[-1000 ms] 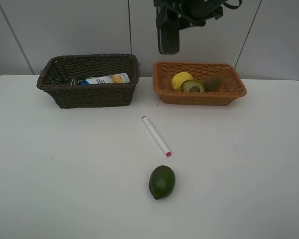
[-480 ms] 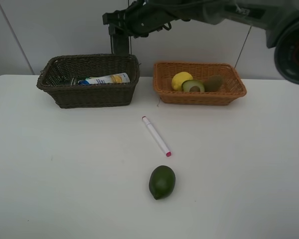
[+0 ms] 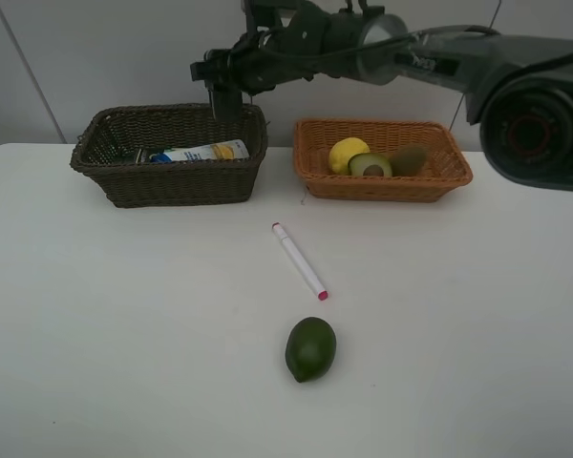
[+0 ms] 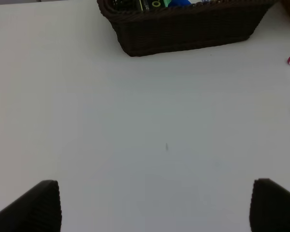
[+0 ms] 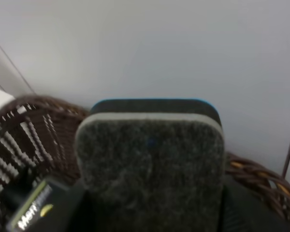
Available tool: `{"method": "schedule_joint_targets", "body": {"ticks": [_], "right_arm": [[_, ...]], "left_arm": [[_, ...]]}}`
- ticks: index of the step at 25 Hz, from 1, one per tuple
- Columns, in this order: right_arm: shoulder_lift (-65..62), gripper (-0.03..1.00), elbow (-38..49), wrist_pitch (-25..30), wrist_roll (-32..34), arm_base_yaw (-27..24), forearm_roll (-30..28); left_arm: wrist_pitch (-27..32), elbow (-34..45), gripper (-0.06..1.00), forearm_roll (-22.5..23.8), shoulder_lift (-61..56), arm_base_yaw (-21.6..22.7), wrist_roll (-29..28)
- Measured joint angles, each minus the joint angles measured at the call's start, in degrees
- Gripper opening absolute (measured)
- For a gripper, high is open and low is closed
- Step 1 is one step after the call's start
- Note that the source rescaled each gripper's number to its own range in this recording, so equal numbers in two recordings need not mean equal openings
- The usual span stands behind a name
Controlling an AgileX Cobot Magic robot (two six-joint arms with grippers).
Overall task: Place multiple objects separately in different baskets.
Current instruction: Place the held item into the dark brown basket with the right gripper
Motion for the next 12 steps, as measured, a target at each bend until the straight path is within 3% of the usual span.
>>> {"method": "schedule_joint_targets", "body": {"ticks": [3,5,7,8,12], "right_arm": [[0.00,0.47,0.00,1.62,0.00,0.00,-1.78],[0.00,0.61,0.00,2.31,0.00,0.00,-2.10],[0.00,0.84,0.00,3.26,0.00,0.00,-2.16],[0.00,0.90,0.00,3.69,0.00,0.00,-2.16],[-0.13,0.97,0.00,5.75,0.06,0.00,-2.19]], "left_arm": [[0.00,0.00,1.00,0.00,0.00,0.00,0.00],[0.00,0.00,1.00,0.00,0.00,0.00,0.00],[0.00,0.00,1.00,0.00,0.00,0.00,0.00],[0.00,0.00,1.00,0.00,0.00,0.00,0.00],[0.00,0.00,1.00,0.00,0.00,0.00,0.00]]}}
